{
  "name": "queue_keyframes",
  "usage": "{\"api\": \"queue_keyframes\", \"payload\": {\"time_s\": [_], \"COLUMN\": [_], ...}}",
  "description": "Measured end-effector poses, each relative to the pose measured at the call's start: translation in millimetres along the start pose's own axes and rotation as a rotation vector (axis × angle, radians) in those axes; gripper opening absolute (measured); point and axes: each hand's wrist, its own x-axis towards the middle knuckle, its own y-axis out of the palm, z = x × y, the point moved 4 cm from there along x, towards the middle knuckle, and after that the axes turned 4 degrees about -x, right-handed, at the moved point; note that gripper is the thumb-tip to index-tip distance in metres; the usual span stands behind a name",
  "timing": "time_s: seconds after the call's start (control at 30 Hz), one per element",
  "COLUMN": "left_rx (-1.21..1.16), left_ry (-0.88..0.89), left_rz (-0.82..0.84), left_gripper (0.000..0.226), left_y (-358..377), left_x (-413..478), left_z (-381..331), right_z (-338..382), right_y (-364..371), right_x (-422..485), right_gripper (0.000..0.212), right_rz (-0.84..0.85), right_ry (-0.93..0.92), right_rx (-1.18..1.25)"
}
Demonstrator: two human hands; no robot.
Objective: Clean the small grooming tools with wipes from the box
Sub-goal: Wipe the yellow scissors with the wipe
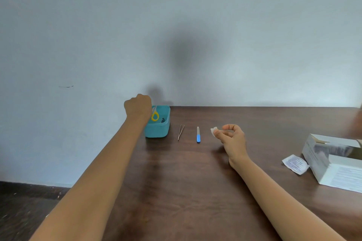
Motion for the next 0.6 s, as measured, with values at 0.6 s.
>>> {"api": "queue_keyframes", "payload": {"time_s": [0.6], "left_rx": [0.159], "left_ry": [0.074], "left_rz": [0.047], "left_gripper": [0.025], "left_y": [35.2], "left_x": [12.8], "left_z": [-13.7], "right_z": [3.6], "right_y": [3.9], "right_x": [-0.7], "right_gripper": [0.028], "right_rz": [0.035], "right_ry": [-0.058], "right_rx": [-0.069]}}
